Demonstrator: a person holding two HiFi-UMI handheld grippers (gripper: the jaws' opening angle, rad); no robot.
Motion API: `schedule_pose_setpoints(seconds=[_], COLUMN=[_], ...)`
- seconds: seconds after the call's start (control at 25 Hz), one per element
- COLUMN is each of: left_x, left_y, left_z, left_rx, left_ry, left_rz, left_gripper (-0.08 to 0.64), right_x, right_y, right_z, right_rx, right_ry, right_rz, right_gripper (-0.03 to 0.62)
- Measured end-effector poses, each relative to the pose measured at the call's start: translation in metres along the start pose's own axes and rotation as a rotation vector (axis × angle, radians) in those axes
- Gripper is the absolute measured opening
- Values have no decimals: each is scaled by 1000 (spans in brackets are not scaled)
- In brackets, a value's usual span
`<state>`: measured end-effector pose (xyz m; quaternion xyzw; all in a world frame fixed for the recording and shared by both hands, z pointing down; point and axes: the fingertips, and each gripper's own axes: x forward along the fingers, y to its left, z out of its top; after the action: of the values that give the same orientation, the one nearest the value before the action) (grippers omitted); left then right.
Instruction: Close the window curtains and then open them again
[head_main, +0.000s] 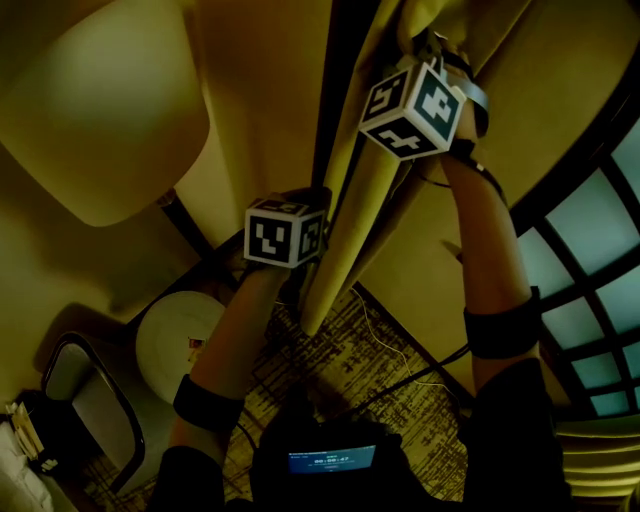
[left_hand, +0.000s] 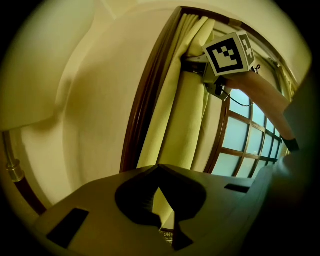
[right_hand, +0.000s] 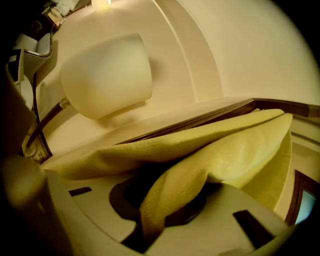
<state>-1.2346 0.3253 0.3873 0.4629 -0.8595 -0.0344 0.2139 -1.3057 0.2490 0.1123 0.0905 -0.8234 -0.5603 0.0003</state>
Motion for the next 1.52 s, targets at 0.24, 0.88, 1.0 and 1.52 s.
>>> schedule_pose_setpoints(seconds=[0.24,0.88,1.0,1.52], left_x=[11,8,5,-43], left_y=[-22,-78,-100,-282], left_z=[-8,-48,-62,-157], left_rx=[14,38,49,83], left_ry=[15,24,27,77], left_rz=[-96,-206,-216,-277], left_gripper=[-11,-11,-11,-11], right_x=[-14,-97,-138,-432], right_y=[-2,-25,-35,-10], right_z=[-9,-66,-90,-255], right_rx=[22,206,325,556], right_ry=[36,70,66,268], right_rz=[-13,-36,-20,-15], right_gripper=[61,180,236,308])
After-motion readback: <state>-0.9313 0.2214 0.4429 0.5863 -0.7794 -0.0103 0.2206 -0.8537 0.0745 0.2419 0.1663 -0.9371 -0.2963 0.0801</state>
